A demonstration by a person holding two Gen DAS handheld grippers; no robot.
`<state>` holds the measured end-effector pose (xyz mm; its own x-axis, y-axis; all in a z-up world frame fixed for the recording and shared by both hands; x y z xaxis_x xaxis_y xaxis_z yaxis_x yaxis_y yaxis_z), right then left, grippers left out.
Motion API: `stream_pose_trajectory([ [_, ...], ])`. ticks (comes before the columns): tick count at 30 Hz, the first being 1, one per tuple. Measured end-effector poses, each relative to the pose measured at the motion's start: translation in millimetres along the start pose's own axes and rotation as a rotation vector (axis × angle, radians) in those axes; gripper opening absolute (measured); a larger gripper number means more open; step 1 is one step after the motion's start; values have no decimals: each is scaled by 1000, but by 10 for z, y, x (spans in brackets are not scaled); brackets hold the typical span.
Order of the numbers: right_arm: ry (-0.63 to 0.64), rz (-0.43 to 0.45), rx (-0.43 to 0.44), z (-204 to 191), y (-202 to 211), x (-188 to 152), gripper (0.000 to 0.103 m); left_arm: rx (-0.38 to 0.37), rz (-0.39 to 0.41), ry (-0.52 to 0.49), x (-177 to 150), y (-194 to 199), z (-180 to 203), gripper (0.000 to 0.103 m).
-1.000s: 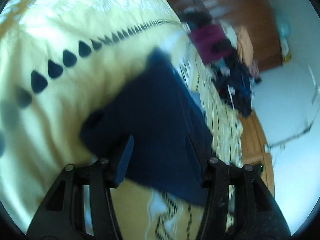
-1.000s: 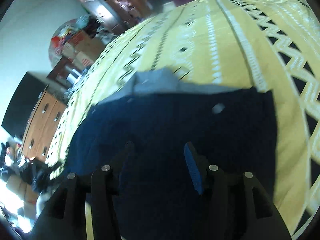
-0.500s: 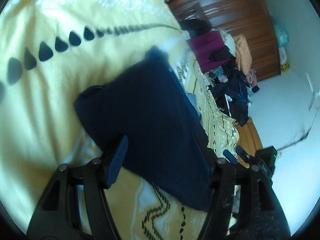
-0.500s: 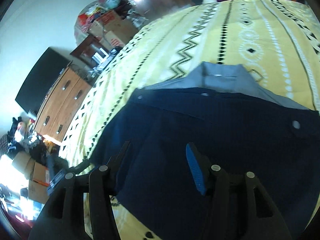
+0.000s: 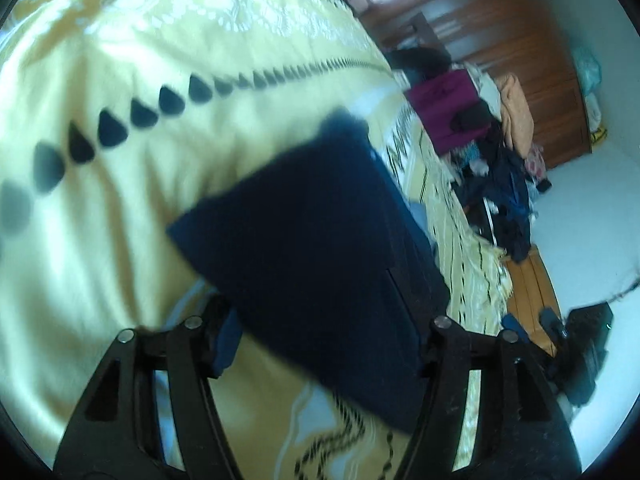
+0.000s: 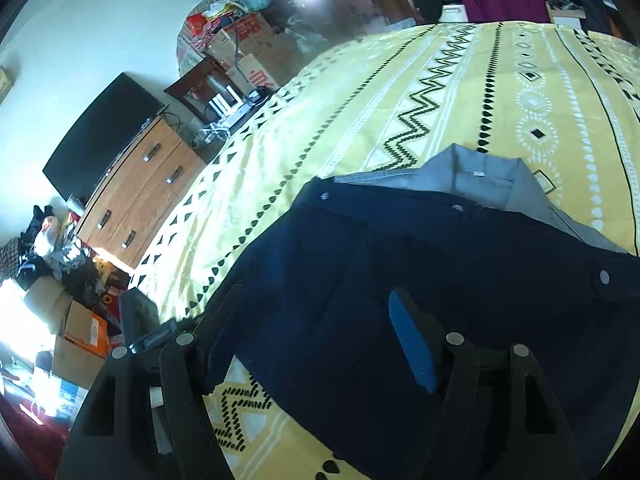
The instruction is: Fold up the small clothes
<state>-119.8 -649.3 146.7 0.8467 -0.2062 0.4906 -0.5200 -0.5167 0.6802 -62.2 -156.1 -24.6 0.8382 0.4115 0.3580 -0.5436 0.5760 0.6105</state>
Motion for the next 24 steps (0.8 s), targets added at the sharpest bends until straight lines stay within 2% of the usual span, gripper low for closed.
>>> stream_pose_trajectory([
  [2, -12, -13, 31, -54, -74, 68, 77, 0, 49, -63, 51, -33, 29, 30],
  [3, -28, -19, 54, -72, -144, 127, 77, -12, 43, -70, 72, -74, 17, 3],
  [6, -85, -84, 103, -123, -546, 487, 77, -27, 72, -101, 93, -23, 51, 2],
  [8, -79, -176, 93, -215, -989, 786, 77, -27, 99, -160, 63, 47, 151, 2],
  [10, -71, -271, 69, -333, -1387, 946, 77, -16, 104, -222, 56, 40, 246, 2],
  [12, -75, -413, 84, -482, -1893, 1006, 77, -16, 101, -268, 66, 28, 315, 2],
  [16, -29, -635, -34, -644, -2653, 917, 77, -5, 94, -360, 55, -8, 452, 2],
  [21, 1, -724, -100, -809, -2812, 913, 77, 2, 78, -515, -58, -117, 740, 2],
  [24, 99, -768, -146, -993, -2797, 820, 75, 6, 74, -570, -102, -195, 874, 2],
])
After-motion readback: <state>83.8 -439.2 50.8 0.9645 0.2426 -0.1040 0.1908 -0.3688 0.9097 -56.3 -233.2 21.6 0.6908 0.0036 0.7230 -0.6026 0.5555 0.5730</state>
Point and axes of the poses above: each gripper's, at about its wrist camera, not at the fingertips, and y roughly against the way its jaws point, z to its right, x to its top, the point moved 1 cm from there along -y, roughly the way its jaws point, and after that the axes turned 4 degrees about -y, right-handed, at the moved point
